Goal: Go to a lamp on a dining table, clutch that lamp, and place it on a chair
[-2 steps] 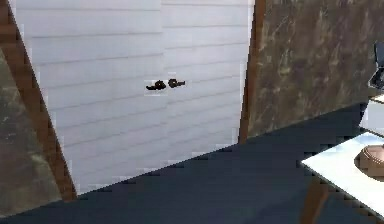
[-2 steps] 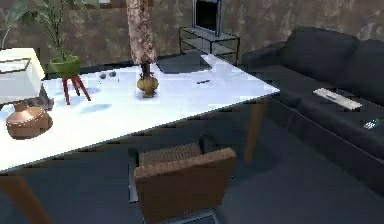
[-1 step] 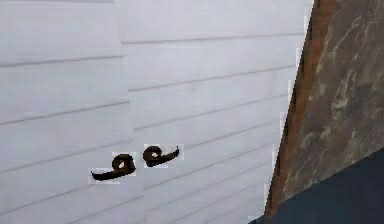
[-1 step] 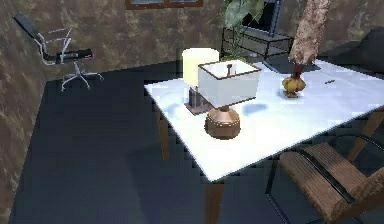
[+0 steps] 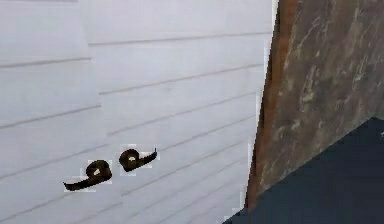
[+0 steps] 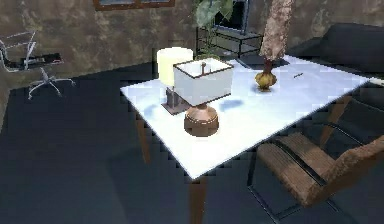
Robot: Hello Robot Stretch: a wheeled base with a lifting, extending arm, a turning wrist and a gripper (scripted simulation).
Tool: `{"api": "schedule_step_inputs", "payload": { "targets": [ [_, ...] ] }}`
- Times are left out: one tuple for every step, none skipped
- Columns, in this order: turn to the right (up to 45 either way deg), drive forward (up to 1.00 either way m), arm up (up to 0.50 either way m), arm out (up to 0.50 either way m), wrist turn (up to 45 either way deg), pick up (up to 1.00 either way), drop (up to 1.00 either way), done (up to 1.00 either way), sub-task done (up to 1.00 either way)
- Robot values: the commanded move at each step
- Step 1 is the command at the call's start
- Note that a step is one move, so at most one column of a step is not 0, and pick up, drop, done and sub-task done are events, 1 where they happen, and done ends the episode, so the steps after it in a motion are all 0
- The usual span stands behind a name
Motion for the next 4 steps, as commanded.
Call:
{"api": "schedule_step_inputs", "payload": {
  "targets": [
    [0.0,0.3,0.0,0.0,0.0,0.0,0.0,0.0,0.0],
    [45.0,0.0,0.0,0.0,0.0,0.0,0.0,0.0,0.0],
    [9.0,0.0,0.0,0.0,0.0,0.0,0.0,0.0,0.0],
    [0.0,1.0,0.0,0.0,0.0,0.0,0.0,0.0,0.0]
  ]
}}
